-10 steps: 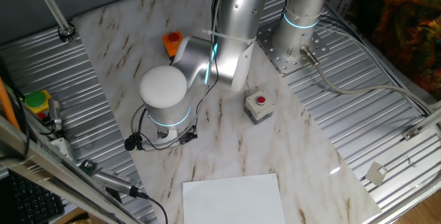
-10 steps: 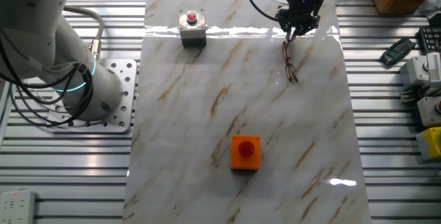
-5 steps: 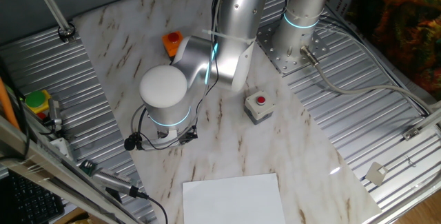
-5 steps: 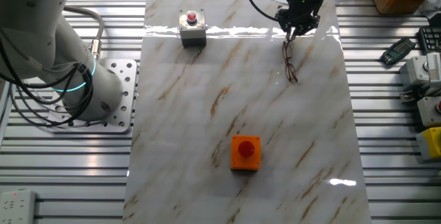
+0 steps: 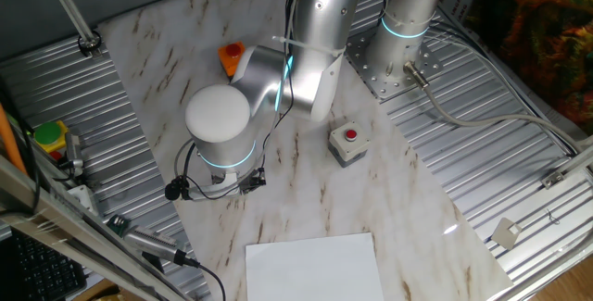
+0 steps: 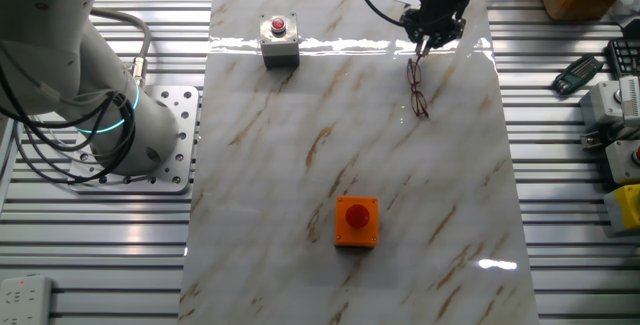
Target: Unfold the leg of the glasses (with one hand)
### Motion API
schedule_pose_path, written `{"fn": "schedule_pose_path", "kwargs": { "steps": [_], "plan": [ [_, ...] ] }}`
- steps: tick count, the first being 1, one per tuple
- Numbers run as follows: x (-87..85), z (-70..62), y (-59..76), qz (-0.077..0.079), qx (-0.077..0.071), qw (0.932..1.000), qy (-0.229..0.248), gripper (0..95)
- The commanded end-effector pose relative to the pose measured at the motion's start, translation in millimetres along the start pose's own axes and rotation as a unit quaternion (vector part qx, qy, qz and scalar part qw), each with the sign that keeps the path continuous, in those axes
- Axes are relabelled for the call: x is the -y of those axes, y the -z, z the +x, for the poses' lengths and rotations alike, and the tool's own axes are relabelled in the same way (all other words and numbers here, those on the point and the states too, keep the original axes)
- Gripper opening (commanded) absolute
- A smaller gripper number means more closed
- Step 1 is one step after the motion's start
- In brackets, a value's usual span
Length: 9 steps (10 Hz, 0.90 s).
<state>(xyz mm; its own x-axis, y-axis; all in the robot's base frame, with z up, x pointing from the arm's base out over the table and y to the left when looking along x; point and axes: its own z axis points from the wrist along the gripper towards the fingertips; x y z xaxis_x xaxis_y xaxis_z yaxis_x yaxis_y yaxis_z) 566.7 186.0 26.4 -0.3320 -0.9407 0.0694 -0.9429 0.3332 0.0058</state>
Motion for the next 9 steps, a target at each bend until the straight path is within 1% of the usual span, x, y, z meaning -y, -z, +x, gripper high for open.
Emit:
{"fn": "schedule_pose_path", "kwargs": {
  "steps": [1,5,7,9],
  "plan": [
    [-0.6,-0.6,1.0,-0.002,0.002,1.0,-0.002,0.0],
    [-1.3,-1.6,5.8,-0.006,0.012,0.9999,-0.008,0.0],
    [-1.8,-1.3,6.7,-0.009,0.022,0.9997,-0.01,0.0],
    [-2.5,-1.3,8.4,-0.01,0.027,0.9995,-0.012,0.0]
  ]
}}
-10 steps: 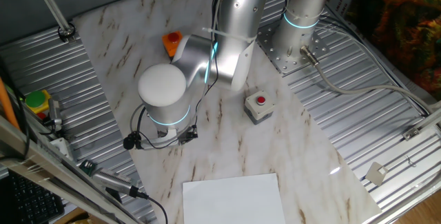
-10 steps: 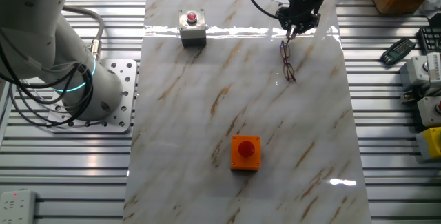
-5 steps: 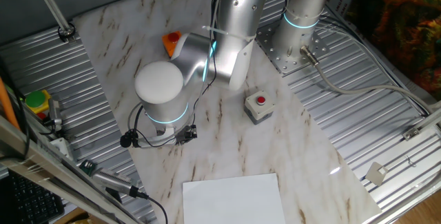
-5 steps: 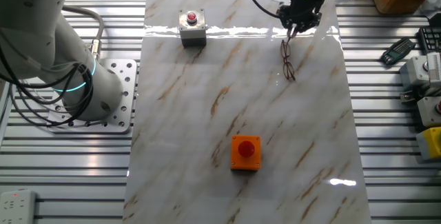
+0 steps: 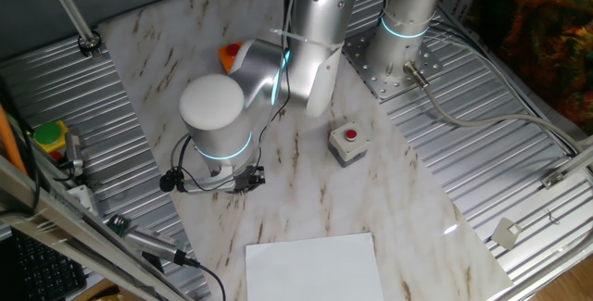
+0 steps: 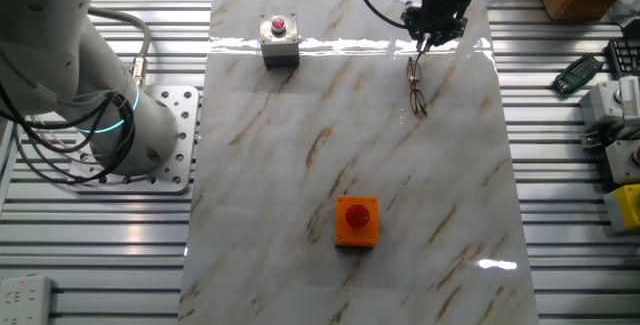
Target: Unfold the leg of the glasses (with one hand)
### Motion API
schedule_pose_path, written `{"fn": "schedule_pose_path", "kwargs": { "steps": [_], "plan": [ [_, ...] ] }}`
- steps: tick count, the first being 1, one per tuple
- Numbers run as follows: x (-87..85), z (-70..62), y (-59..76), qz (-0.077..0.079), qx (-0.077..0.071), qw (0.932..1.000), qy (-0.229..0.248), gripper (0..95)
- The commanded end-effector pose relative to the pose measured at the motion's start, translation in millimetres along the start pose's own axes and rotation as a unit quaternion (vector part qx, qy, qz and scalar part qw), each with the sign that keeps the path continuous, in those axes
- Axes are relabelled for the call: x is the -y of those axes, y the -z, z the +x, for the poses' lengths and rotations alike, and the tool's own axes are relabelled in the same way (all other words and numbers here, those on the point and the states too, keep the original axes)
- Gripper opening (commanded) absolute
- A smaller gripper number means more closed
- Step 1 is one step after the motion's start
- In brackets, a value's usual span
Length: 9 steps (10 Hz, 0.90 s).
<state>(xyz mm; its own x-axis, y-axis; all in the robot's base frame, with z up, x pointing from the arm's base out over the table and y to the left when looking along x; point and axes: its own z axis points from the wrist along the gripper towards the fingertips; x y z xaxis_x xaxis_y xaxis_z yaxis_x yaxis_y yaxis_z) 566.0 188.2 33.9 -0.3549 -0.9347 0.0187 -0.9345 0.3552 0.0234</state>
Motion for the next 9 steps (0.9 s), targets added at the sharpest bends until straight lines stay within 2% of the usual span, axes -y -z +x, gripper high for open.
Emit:
{"fn": "schedule_pose_path", "kwargs": {
  "steps": [1,9],
  "plan": [
    [-1.4,0.0,1.6,-0.001,0.003,1.0,-0.001,0.0],
    [-2.1,1.0,16.3,-0.006,0.009,0.9999,-0.006,0.0]
  ]
}}
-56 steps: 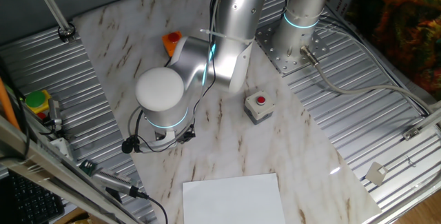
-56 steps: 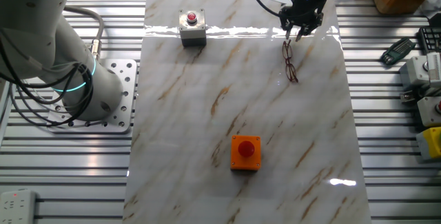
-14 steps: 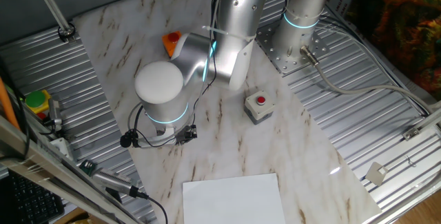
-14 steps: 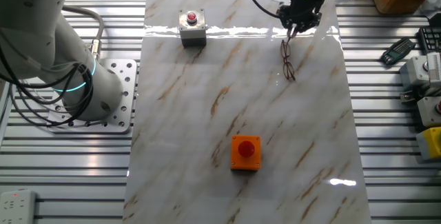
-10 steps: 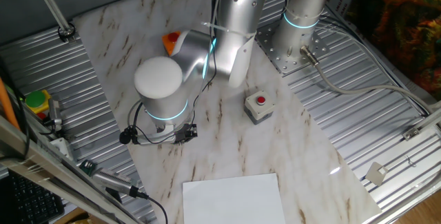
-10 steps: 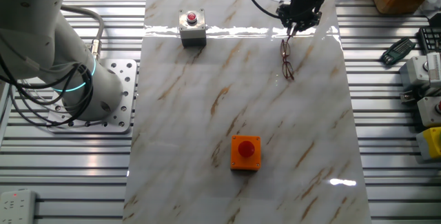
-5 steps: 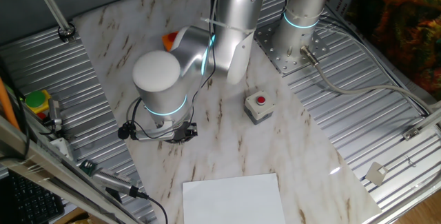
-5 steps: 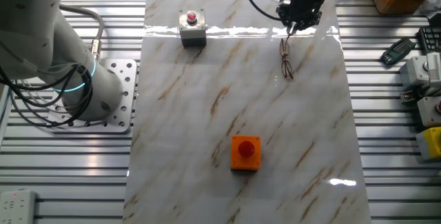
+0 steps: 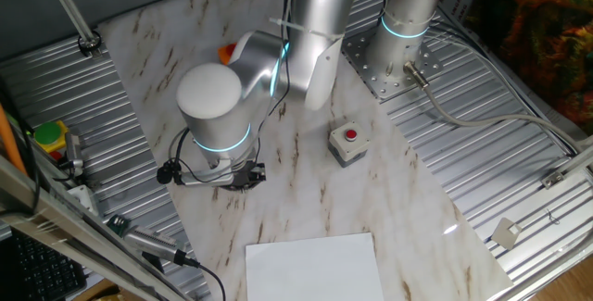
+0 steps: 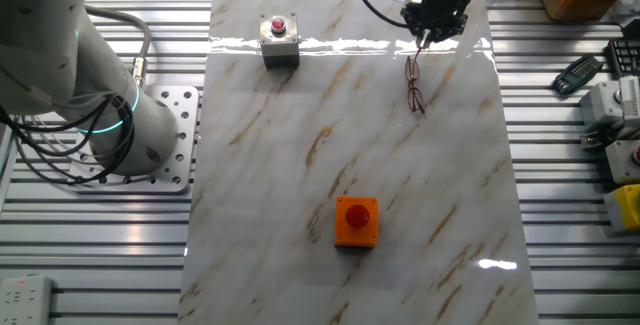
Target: Unfold the leg of the glasses (with one hand)
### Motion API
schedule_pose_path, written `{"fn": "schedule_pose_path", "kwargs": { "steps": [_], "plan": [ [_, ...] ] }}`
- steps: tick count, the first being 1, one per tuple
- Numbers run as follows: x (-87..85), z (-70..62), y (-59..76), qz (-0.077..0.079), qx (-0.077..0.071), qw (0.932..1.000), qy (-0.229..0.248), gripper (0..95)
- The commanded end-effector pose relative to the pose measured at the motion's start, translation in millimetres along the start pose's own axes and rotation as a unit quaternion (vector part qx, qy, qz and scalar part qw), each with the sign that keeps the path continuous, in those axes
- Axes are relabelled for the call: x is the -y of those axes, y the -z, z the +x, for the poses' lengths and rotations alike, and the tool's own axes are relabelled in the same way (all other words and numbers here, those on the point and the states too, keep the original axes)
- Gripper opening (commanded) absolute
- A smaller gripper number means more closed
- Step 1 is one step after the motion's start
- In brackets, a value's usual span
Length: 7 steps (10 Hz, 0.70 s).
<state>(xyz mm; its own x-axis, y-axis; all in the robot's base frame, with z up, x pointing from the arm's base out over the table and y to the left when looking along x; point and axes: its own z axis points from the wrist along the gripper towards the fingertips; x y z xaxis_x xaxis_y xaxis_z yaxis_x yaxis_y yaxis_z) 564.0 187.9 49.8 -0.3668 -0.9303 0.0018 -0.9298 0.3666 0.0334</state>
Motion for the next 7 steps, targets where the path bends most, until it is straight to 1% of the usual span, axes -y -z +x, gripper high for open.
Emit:
{"fn": "schedule_pose_path", "kwargs": {
  "steps": [1,5,7],
  "plan": [
    [0.0,-0.1,2.3,-0.002,0.002,1.0,-0.001,0.0],
    [-2.0,1.5,5.3,-0.007,0.023,0.9997,-0.005,0.0],
    [-2.8,2.2,6.5,-0.009,0.028,0.9996,-0.006,0.0]
  ]
}}
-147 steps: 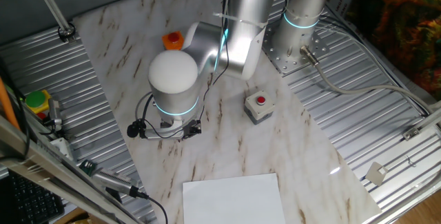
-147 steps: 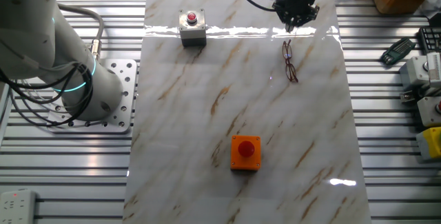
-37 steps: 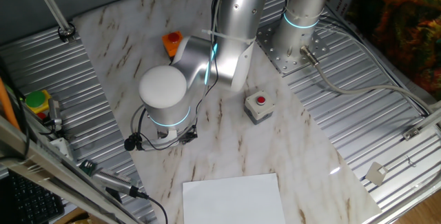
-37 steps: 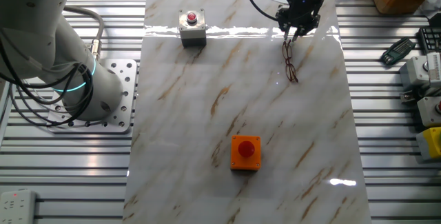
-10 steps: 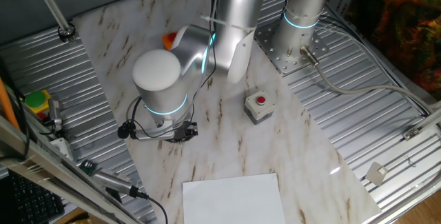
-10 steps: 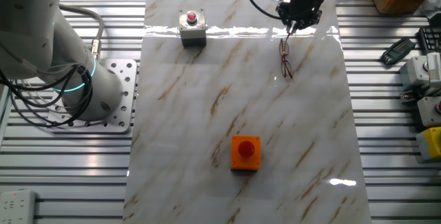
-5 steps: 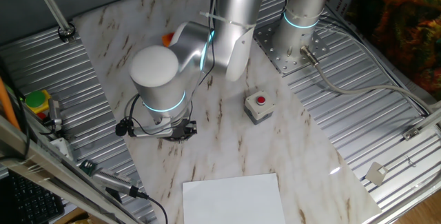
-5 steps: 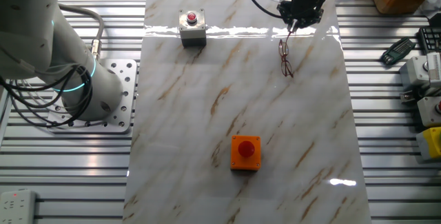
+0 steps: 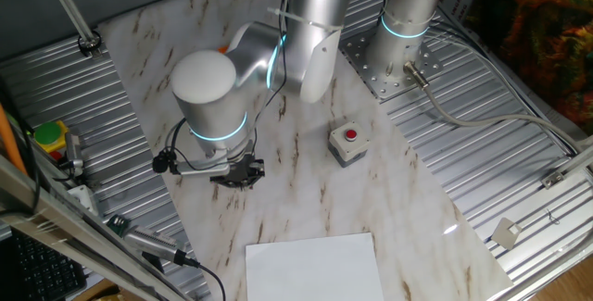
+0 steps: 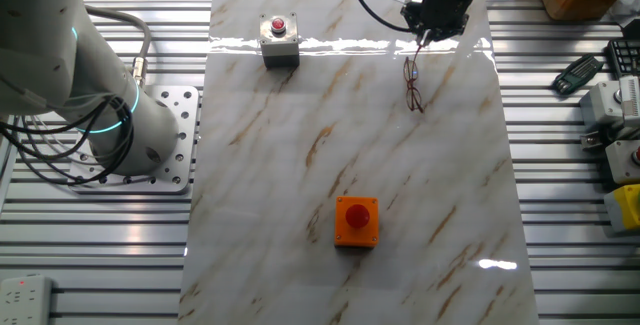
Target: Unfold the leg of the glasses (with one hand)
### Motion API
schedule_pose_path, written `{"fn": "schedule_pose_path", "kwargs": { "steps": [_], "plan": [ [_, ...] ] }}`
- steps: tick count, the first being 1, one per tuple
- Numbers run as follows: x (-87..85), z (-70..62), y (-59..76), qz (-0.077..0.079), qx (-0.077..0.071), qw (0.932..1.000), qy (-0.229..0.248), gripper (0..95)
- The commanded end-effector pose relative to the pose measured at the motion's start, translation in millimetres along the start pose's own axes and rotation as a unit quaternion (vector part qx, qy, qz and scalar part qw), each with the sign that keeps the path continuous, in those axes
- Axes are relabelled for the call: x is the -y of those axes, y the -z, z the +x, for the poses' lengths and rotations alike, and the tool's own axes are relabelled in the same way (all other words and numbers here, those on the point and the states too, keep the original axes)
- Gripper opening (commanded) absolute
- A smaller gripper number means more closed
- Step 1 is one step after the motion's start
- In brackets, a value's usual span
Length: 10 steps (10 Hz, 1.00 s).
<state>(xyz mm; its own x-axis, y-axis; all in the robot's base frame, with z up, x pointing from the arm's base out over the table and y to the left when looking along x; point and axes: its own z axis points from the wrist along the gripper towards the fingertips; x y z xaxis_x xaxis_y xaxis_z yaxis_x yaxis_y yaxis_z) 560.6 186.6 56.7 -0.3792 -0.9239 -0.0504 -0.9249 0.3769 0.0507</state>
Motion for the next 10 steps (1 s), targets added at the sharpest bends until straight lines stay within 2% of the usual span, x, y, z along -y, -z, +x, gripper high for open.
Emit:
{"fn": "schedule_pose_path", "kwargs": {
  "steps": [1,4,10],
  "plan": [
    [-0.3,0.6,0.3,-0.001,0.004,1.0,0.0,0.0],
    [-1.9,3.1,2.5,-0.003,0.011,0.9999,0.0,0.0],
    [-3.9,2.6,5.9,-0.006,0.014,0.9999,0.001,0.0]
  ]
}}
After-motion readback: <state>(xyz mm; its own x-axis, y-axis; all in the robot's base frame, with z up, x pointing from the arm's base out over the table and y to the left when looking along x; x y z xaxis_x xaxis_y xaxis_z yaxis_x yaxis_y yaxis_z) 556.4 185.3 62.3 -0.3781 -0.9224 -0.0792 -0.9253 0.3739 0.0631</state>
